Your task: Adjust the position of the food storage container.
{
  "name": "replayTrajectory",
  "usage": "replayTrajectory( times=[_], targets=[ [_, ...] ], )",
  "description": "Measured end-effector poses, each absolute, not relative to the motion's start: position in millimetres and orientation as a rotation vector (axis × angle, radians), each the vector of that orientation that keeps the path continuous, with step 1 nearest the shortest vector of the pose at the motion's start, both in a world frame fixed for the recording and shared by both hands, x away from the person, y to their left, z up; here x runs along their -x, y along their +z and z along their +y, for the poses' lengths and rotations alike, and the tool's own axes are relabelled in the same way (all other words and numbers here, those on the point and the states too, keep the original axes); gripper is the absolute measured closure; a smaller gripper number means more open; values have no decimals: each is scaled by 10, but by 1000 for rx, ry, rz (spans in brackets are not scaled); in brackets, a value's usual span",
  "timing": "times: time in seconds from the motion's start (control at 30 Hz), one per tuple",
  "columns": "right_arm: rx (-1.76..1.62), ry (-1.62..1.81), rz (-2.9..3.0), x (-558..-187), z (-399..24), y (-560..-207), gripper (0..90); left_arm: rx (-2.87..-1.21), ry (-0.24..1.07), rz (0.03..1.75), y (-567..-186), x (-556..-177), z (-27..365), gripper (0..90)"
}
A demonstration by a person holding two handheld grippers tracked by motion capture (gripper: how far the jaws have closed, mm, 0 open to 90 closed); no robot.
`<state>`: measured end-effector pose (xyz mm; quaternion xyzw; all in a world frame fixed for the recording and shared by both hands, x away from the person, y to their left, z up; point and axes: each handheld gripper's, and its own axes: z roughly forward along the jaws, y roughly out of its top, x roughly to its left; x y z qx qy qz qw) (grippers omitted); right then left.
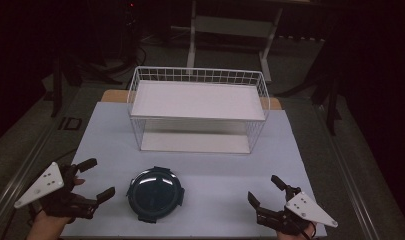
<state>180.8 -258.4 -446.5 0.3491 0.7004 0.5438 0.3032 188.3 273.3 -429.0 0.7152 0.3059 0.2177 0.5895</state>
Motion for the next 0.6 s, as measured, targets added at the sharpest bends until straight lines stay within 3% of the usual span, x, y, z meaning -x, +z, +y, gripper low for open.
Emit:
replayTrajectory(
  times=[0.33,0.43,0.53,0.6],
  targets=[
    [-944,1448,1863,-1824,-2591,-4479,133,-1746,361,783,-4345,-2118,2756,1],
    [-939,1448,1864,-1821,-2590,-4477,134,-1788,324,790,-4433,-2206,2788,48],
    [-942,1446,1869,-1824,-2586,-4483,134,-1839,331,815,-4530,-2274,2791,312],
    [-945,1447,1874,-1830,-2584,-4489,134,-1866,351,852,-4600,-2319,2794,425]
  ],
)
